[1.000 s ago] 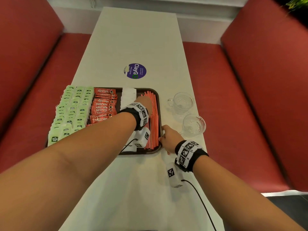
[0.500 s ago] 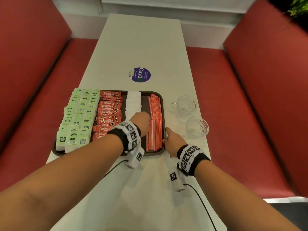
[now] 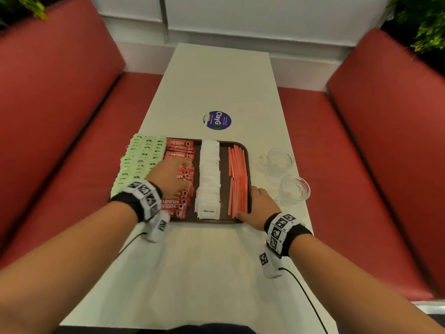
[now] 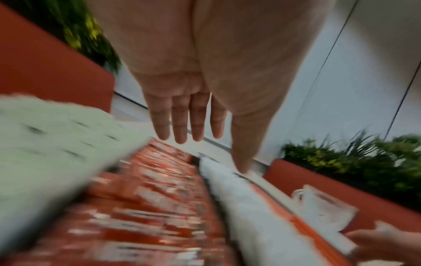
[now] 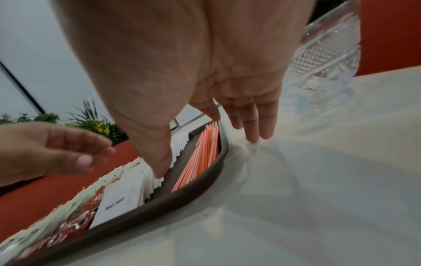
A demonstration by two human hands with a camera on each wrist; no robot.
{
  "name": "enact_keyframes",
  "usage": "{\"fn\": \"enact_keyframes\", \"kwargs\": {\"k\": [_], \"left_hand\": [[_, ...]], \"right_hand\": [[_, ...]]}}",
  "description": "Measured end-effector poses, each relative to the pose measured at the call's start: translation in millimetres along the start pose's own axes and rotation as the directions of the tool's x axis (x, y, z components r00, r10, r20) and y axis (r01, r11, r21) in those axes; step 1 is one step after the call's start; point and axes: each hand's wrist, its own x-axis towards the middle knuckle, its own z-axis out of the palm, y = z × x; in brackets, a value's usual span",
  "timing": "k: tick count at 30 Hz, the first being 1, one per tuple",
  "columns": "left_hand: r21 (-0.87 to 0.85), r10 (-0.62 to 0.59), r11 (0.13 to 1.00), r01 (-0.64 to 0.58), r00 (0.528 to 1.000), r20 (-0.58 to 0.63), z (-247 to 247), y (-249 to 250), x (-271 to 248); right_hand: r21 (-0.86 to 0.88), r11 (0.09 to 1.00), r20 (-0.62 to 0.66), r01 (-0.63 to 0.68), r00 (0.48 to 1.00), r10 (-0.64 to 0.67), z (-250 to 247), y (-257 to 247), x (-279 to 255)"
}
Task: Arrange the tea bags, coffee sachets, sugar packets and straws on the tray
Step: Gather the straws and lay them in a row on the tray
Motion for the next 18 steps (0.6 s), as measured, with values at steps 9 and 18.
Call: {"fn": "enact_keyframes", "kwargs": {"k": [9,18], "left_hand": [[0.176,-0.241,0.961,0.211,0.956,0.165,-22,-115,-61],[0.153,-0.299,0.950,0.273,0.937,0.184,-17,-128,-47]], "right_hand": [[-0.094,0.995,0.083,-0.019,0.996,0.027,12,-17,-3],[-0.185,0.981,0.143,-0.064,0.986,0.091,5,-26,9]]}}
